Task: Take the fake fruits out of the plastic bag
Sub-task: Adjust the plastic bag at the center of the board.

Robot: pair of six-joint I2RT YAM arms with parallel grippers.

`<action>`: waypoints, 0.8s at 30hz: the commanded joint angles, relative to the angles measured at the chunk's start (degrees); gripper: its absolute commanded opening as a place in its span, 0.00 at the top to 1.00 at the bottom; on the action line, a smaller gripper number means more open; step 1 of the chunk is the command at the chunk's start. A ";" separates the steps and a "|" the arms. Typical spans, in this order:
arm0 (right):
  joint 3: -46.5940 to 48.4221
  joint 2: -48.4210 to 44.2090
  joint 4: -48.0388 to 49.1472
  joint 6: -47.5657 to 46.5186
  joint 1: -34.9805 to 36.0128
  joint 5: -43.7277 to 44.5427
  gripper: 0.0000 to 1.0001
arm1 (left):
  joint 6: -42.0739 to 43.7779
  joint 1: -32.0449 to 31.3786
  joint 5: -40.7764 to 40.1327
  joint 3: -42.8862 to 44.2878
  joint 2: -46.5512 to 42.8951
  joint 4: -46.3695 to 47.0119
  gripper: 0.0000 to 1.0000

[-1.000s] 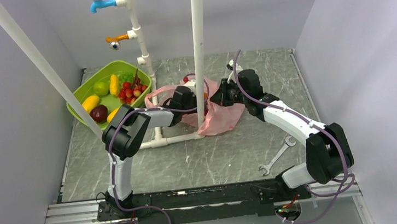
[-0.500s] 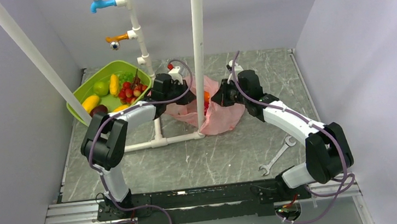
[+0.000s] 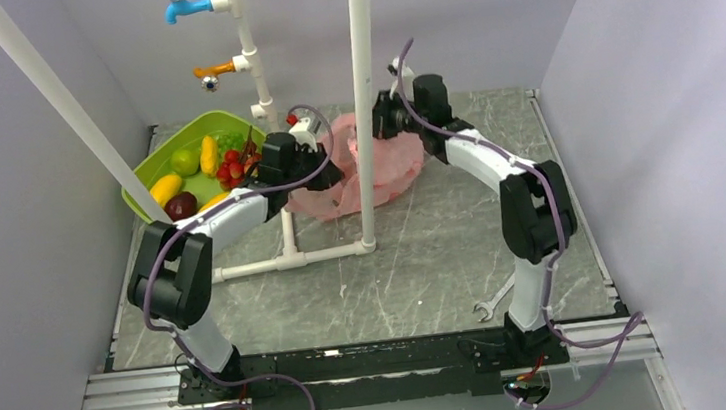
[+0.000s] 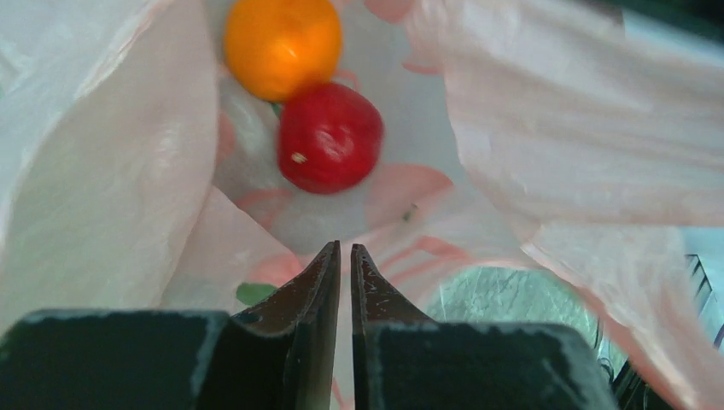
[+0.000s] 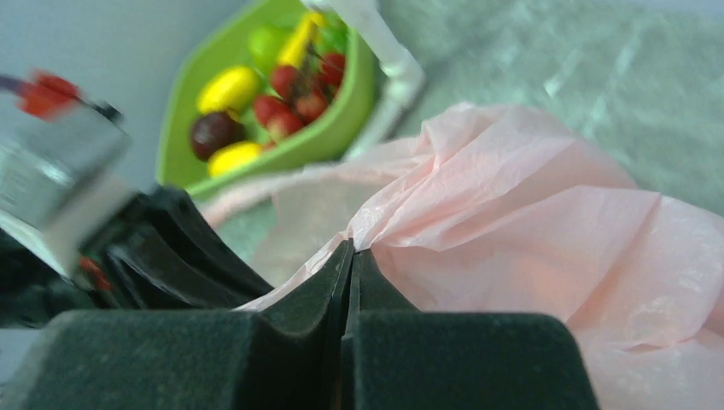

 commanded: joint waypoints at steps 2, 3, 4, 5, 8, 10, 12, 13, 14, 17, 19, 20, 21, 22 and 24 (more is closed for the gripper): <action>11.79 4.17 12.73 13.96 1.17 -15.96 1.00 | -0.14 0.83 -2.17 1.65 -4.45 -2.10 0.85; 11.47 3.87 14.61 16.41 1.46 -16.80 1.00 | -0.10 1.05 -2.40 1.35 -5.07 -2.06 0.85; 10.43 3.26 16.83 18.40 1.60 -17.65 1.00 | -0.06 1.19 -2.52 0.97 -5.67 -2.26 0.85; 8.77 2.47 19.81 20.91 1.63 -19.03 1.00 | -0.03 1.28 -2.73 0.73 -6.28 -2.52 0.85; 4.23 0.52 24.66 24.21 1.05 -23.26 1.00 | -0.24 1.31 -2.80 -0.50 -7.64 -2.04 0.84; -0.91 -0.94 24.33 21.16 0.20 -23.88 1.00 | -0.74 1.31 -2.69 -1.41 -7.64 -1.18 0.83; -5.94 -1.75 21.92 17.69 -0.74 -22.52 1.00 | -1.16 1.31 -2.31 -1.52 -6.74 -1.49 0.83; -7.97 -1.79 21.27 16.90 -1.14 -22.33 1.00 | -1.56 1.31 -2.01 -1.75 -6.07 -1.29 0.83; -9.79 -1.84 21.14 16.68 -1.44 -22.30 1.00 | -2.01 1.31 -1.58 -1.86 -5.44 -0.97 0.82; -13.93 -3.26 20.05 15.98 -1.72 -19.76 1.00 | -2.35 1.31 -1.12 -2.25 -3.74 -1.32 0.80; -14.65 -4.28 18.24 15.09 -1.69 -17.81 1.00 | -1.39 1.31 -2.10 -2.83 -3.79 -1.67 0.76; -14.94 -4.65 18.29 15.16 -1.70 -17.75 1.00 | -0.73 1.31 -2.50 -2.81 -3.83 -1.96 0.72; -15.16 -5.03 18.27 15.32 -1.69 -17.73 1.00 | 0.20 1.31 -2.82 -2.59 -3.79 -2.38 0.69; -15.38 -5.35 18.03 15.31 -1.76 -17.54 1.00 | 1.12 1.31 -3.38 -1.97 -3.64 -3.31 0.66; -15.54 -6.06 17.54 15.18 -1.71 -17.21 1.00 | 2.26 1.31 -4.69 -0.58 -3.18 -4.78 0.62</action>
